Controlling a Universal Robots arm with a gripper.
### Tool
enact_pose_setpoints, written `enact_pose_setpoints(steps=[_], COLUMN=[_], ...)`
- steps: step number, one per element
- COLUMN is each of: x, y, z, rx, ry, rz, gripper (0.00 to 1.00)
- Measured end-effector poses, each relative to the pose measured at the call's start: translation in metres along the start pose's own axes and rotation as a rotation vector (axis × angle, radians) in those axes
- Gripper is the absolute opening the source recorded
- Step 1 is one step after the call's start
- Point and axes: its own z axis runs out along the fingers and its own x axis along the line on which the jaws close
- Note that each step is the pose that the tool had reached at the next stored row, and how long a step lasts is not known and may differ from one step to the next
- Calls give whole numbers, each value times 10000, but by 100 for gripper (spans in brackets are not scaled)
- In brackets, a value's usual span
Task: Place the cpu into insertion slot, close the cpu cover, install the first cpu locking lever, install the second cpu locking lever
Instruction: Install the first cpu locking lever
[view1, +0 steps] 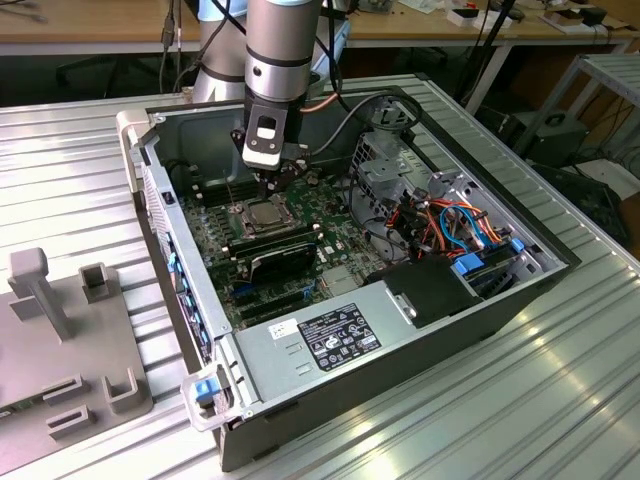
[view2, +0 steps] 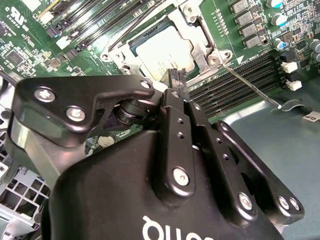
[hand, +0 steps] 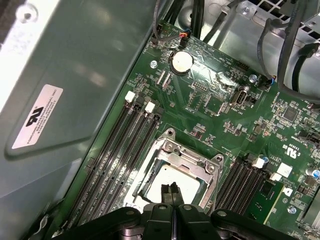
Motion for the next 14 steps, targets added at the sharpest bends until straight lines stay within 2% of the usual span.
enact_pose_setpoints(steps=[10,11,14], x=[0,0,0], y=[0,0,0], z=[0,0,0], rx=[-3,-6,-29], ry=[1,2,14], rz=[-63,-172,-841], gripper=[11,11,11])
